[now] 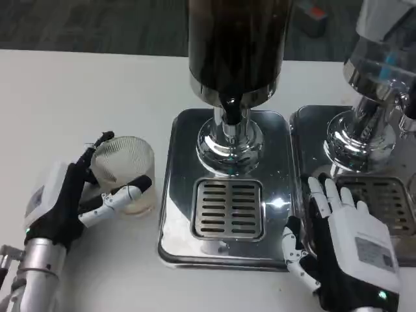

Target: Grasp the cup under the faucet to collect the drink, then remove the cup.

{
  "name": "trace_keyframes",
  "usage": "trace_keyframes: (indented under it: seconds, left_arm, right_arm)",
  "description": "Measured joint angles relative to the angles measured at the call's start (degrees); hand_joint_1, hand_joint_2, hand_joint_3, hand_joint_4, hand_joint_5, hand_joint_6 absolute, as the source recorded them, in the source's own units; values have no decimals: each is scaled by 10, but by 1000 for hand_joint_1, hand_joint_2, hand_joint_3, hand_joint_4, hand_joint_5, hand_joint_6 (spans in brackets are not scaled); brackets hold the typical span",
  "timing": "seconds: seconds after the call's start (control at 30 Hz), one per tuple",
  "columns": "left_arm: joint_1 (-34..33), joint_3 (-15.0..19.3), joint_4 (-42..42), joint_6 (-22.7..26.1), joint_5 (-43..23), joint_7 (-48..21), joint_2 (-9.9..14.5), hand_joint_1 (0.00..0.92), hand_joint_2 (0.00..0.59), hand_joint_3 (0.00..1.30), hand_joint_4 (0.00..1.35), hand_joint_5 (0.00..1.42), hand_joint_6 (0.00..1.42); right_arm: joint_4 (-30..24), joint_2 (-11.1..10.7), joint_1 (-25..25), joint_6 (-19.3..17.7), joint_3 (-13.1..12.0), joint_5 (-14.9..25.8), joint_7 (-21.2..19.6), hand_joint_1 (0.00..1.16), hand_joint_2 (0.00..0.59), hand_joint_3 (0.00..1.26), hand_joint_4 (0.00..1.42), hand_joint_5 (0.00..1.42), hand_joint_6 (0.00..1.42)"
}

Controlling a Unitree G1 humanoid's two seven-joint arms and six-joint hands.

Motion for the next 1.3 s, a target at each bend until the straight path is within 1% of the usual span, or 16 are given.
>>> trace_keyframes:
  seconds: [0.13,0.33,0.47,0.6,0.7,0.9,1.1,1.3]
  left_arm:
    - [-2,-1,1,-2,0,6,0,372,103,377,469,771,881]
    - [-2,-19,1,-5,20,29,1,373,106,385,489,779,896]
    - [-1,-22,1,-6,25,40,1,373,112,397,491,777,897]
    - [1,-23,1,-6,43,63,1,396,119,429,534,826,959]
    - [6,-26,-5,-6,67,101,4,414,118,467,569,852,991]
    - [6,-26,-8,-8,69,120,4,435,119,504,617,880,1021]
    - [6,-26,-9,-9,69,132,4,454,107,519,627,900,1041]
    - [6,-26,-15,-10,69,138,4,463,108,521,631,900,1057]
  right_arm:
    - [-1,0,2,0,0,0,0,214,549,64,0,0,0]
    - [-1,1,2,0,0,0,1,216,552,64,0,0,0]
    - [-1,0,2,0,0,0,1,216,552,64,0,0,0]
    - [-1,0,2,0,0,0,2,216,552,64,0,0,0]
    - [-1,1,1,0,0,0,2,216,552,64,0,0,0]
    - [-1,2,-1,0,-1,0,2,215,548,64,0,0,0]
    - [-1,2,-1,0,-1,1,2,213,544,64,0,0,0]
    - [-1,3,-1,0,-2,1,1,212,543,64,0,0,0]
